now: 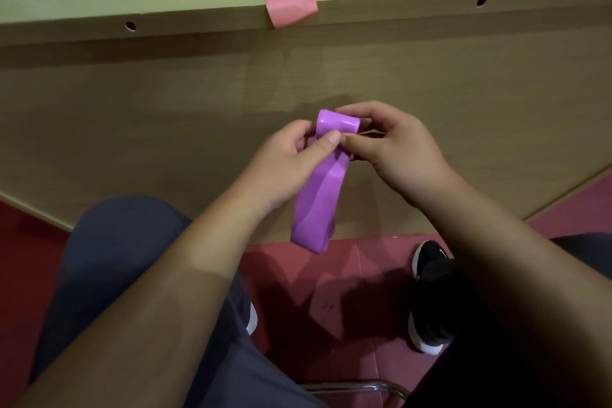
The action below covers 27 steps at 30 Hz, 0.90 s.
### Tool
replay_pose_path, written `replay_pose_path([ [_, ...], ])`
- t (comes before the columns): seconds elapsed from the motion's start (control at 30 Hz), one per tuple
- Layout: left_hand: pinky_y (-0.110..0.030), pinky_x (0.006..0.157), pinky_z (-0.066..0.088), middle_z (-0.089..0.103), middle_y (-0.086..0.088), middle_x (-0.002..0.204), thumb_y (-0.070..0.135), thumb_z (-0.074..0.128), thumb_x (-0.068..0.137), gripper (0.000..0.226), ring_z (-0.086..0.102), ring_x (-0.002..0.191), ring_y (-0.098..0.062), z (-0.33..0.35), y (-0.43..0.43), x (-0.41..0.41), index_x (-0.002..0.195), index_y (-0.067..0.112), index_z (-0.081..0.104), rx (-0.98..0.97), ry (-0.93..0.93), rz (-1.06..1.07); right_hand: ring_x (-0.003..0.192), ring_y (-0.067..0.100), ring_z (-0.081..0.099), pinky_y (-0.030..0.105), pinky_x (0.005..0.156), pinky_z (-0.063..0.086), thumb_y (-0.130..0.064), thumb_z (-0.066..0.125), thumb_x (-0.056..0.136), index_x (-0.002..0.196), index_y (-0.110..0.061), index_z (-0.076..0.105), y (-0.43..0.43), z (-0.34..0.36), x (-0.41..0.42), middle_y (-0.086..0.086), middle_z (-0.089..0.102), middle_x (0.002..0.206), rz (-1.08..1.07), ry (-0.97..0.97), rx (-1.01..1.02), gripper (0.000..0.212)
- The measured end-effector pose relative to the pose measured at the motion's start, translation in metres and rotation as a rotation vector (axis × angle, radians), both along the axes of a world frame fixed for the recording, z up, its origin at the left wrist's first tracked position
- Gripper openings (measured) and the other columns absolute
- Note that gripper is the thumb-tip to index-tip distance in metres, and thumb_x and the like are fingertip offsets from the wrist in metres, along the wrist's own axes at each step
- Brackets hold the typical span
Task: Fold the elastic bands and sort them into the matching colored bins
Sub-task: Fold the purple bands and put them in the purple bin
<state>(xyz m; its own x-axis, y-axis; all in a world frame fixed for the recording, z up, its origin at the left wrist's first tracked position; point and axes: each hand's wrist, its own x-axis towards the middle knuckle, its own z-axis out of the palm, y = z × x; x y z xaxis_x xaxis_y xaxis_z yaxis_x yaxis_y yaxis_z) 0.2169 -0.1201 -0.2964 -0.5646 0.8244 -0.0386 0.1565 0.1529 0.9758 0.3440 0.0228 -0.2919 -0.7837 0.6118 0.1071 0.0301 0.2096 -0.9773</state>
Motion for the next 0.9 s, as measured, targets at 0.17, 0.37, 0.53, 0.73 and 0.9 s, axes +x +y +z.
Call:
replay_pose_path([
  [0.17, -0.034, 0.074, 0.052, 0.078, 0.000, 0.098, 0.031, 0.059, 0.109, 0.020, 0.069, 0.083, -0.010, 0.002, -0.004, -0.007, 0.117, 0.017, 0.070, 0.022, -0.031, 0.040, 0.091, 0.017, 0.071, 0.034, 0.088, 0.063, 0.005, 0.081, 0.088, 0.120, -0.013, 0.076, -0.003, 0.003, 0.000, 0.024, 0.075, 0.111, 0.063, 0.054, -0.048, 0.037],
  [0.37, -0.029, 0.070, 0.054, 0.077, -0.011, 0.110, 0.020, 0.060, 0.108, 0.020, 0.072, 0.087, -0.013, 0.003, -0.004, -0.008, 0.128, 0.015, 0.063, 0.090, -0.053, 0.048, 0.098, 0.020, 0.070, 0.043, 0.098, 0.061, -0.007, 0.077, 0.096, 0.129, -0.019, 0.073, -0.003, 0.004, 0.001, 0.022, 0.072, 0.113, 0.137, 0.040, -0.125, 0.035],
  [0.53, -0.031, 0.079, 0.055, 0.072, -0.014, 0.126, 0.018, 0.071, 0.099, 0.034, 0.068, 0.106, -0.022, 0.005, -0.003, -0.011, 0.131, 0.025, 0.064, 0.175, -0.096, 0.041, 0.090, 0.013, 0.069, 0.039, 0.093, 0.061, -0.008, 0.072, 0.100, 0.138, -0.012, 0.067, -0.002, 0.007, 0.003, 0.010, 0.076, 0.112, 0.150, 0.035, -0.197, 0.038],
  [0.73, -0.036, 0.091, 0.061, 0.070, -0.013, 0.128, 0.006, 0.066, 0.102, 0.042, 0.069, 0.114, -0.022, 0.007, -0.004, -0.009, 0.141, 0.021, 0.063, 0.221, -0.362, 0.015, 0.099, 0.018, 0.070, 0.046, 0.096, 0.060, 0.000, 0.075, 0.095, 0.132, -0.006, 0.068, 0.002, 0.007, 0.004, 0.009, 0.076, 0.111, 0.103, 0.098, -0.148, 0.038],
  [0.9, -0.041, 0.091, 0.062, 0.073, -0.020, 0.124, 0.010, 0.054, 0.108, 0.033, 0.073, 0.111, -0.029, 0.009, -0.004, -0.013, 0.140, 0.001, 0.060, 0.221, -0.463, 0.029, 0.105, 0.019, 0.069, 0.038, 0.093, 0.061, 0.002, 0.072, 0.096, 0.131, -0.005, 0.066, 0.005, 0.006, 0.004, 0.009, 0.075, 0.113, 0.109, 0.172, -0.228, 0.036],
])
